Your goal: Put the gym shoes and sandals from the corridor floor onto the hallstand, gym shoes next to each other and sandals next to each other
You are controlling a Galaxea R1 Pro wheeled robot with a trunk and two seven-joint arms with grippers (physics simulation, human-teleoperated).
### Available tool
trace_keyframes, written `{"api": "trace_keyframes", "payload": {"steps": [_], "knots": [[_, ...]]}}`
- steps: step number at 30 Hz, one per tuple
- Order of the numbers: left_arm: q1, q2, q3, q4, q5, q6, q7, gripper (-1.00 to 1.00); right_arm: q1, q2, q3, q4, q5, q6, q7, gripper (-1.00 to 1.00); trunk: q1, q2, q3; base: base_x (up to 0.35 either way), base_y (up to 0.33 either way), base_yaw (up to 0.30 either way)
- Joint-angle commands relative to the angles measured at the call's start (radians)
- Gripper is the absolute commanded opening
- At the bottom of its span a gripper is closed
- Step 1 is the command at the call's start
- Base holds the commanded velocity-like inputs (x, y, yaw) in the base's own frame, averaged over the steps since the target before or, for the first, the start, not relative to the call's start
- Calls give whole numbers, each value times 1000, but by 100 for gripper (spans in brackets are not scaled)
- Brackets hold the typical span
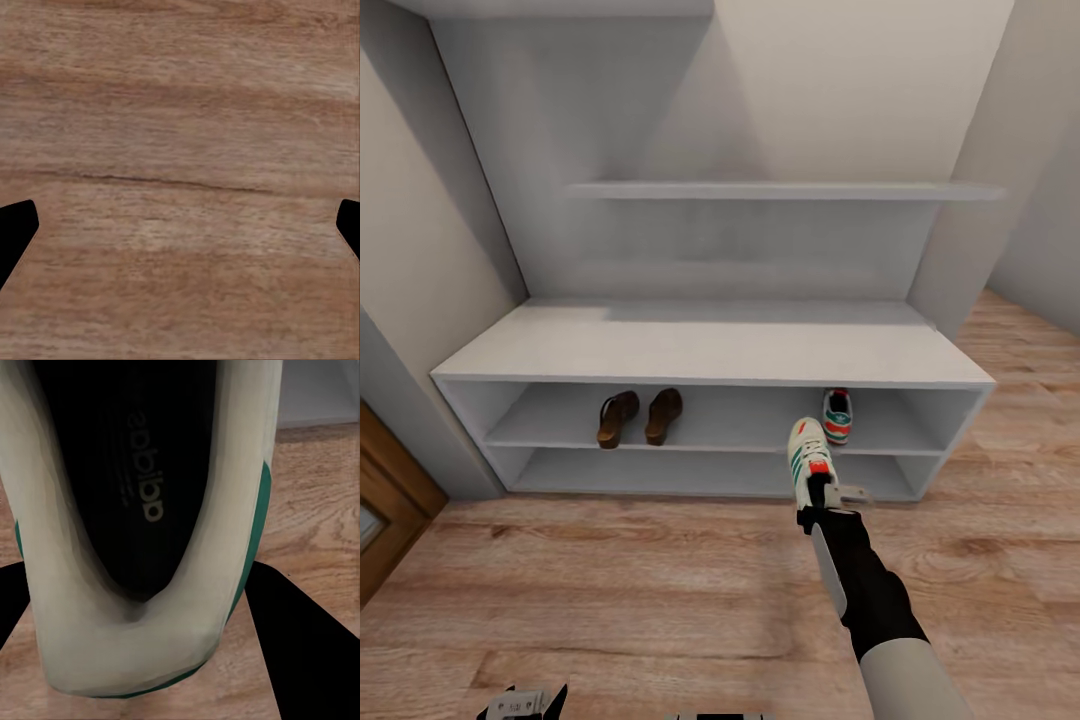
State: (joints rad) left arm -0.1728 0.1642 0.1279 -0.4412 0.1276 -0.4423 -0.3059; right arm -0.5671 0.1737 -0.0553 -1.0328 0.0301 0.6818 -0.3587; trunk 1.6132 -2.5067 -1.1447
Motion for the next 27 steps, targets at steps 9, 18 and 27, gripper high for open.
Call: {"api": "trace_keyframes", "payload": {"steps": [9, 18, 27], "knots": [[-1, 0, 2, 1, 10, 1, -10, 100, 0, 1, -1, -1, 4, 5, -2, -100, 0, 0, -1, 313, 0, 0], [0, 0, 2, 1, 10, -17, -10, 100, 0, 1, -1, -3, 3, 5, -2, -100, 0, 0, -1, 89, 0, 0], [1, 0, 2, 1, 11, -19, -10, 100, 0, 1, -2, -3, 3, 5, -1, -100, 0, 0, -1, 299, 0, 0]]}}
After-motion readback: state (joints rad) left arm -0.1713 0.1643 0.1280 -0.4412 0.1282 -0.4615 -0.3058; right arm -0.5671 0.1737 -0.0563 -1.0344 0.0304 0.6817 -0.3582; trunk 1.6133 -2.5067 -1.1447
